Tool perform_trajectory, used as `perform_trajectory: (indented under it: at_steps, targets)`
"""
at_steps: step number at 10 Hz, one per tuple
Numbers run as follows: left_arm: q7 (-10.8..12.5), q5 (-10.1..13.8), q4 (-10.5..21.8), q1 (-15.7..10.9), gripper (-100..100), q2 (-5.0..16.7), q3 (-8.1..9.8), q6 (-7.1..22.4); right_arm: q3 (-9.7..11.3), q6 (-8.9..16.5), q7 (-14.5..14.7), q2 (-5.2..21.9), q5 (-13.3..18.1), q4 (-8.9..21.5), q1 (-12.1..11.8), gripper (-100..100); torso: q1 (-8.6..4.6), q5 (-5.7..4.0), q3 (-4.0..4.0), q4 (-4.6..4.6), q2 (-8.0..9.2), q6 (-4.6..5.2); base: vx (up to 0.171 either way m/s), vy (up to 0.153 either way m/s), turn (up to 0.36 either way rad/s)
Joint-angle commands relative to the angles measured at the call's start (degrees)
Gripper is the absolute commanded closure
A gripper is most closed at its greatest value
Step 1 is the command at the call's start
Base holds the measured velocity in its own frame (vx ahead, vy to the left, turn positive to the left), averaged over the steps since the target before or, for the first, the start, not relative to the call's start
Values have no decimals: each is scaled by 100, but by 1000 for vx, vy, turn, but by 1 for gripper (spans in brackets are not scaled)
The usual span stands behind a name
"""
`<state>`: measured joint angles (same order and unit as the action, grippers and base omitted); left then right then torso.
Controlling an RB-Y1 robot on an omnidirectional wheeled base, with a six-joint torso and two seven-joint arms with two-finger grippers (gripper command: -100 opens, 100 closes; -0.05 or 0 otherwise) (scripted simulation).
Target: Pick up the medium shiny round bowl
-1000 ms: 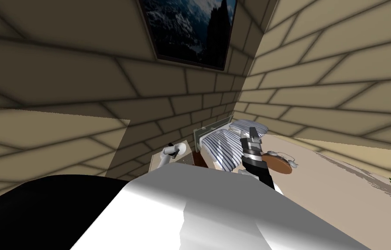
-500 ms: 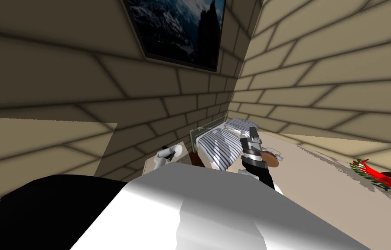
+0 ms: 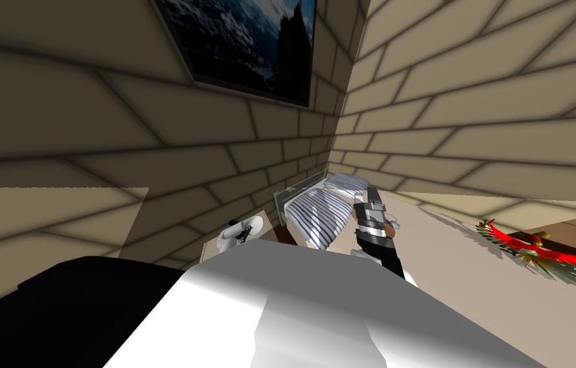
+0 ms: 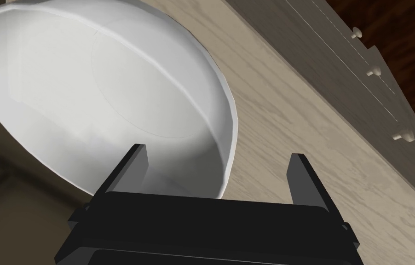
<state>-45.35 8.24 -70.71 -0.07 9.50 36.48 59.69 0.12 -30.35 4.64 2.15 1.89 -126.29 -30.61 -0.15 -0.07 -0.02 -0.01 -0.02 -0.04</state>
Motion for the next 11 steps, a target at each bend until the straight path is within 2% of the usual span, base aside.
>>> perform_trajectory:
  at_steps: [1,2,3,4,5,9,10,11]
  targets:
    - [-77,19,-112,58,-100,-12,209,57,0,0,0,0,0,0,0,0,0,0,0,0,0,0,13,-15,18]
    - [-353,126,-154,212,-100,17,420,6,0,0,0,0,0,0,0,0,10,2,3,1,5,-1,21,-31,-204]
    - [-368,126,-154,212,-100,17,587,6,0,0,0,0,0,0,1,0,7,2,2,1,4,4,23,-35,-142]
    - [-299,94,-113,167,-100,11,469,4,0,0,0,0,0,0,0,0,6,2,2,0,4,0,8,-14,-5]
    - [-321,97,-113,176,100,7,488,-12,-1,0,0,0,0,0,0,0,12,3,4,1,6,0,0,0,0]
    - [-320,94,-110,180,100,7,486,-6,-1,0,0,1,0,0,0,0,20,5,7,5,9,2,0,0,0]
    - [-320,94,-110,180,0,7,486,-5,-1,0,0,1,0,0,0,0,20,5,7,5,9,3,0,0,0]
    - [-77,19,-112,58,100,-12,209,57,-1,0,0,1,0,0,0,0,20,6,7,5,10,3,-25,43,217]
